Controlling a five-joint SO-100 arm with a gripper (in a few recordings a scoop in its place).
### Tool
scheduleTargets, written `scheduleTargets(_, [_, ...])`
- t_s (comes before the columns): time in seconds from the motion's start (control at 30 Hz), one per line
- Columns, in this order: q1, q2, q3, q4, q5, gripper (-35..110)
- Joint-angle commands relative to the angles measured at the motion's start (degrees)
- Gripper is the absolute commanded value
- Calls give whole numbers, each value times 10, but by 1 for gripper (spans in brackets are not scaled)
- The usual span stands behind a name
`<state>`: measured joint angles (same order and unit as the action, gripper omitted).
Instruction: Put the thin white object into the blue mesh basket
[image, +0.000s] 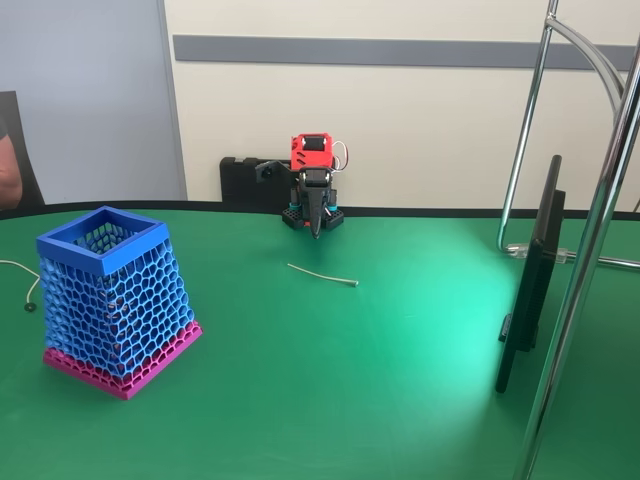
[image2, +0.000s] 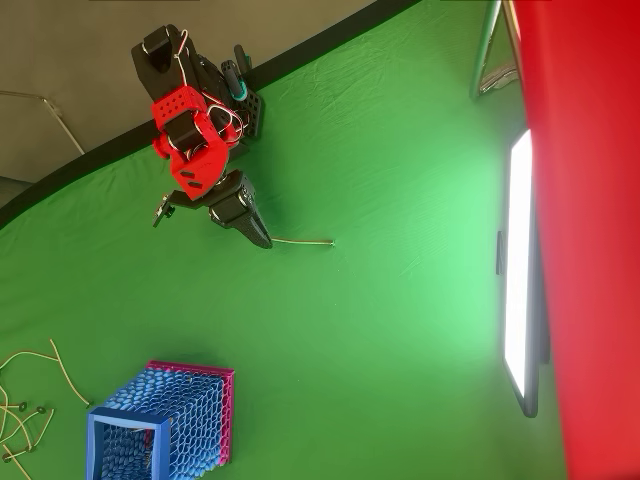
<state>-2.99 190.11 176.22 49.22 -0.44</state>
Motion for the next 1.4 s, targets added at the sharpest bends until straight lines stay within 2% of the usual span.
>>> scheduleTargets(0.0, [-2, 4, 4, 4, 3, 1])
scheduleTargets(1.0, [1, -4, 4, -2, 14, 1])
scheduleTargets(1.37, [9, -161, -71, -57, 25, 1])
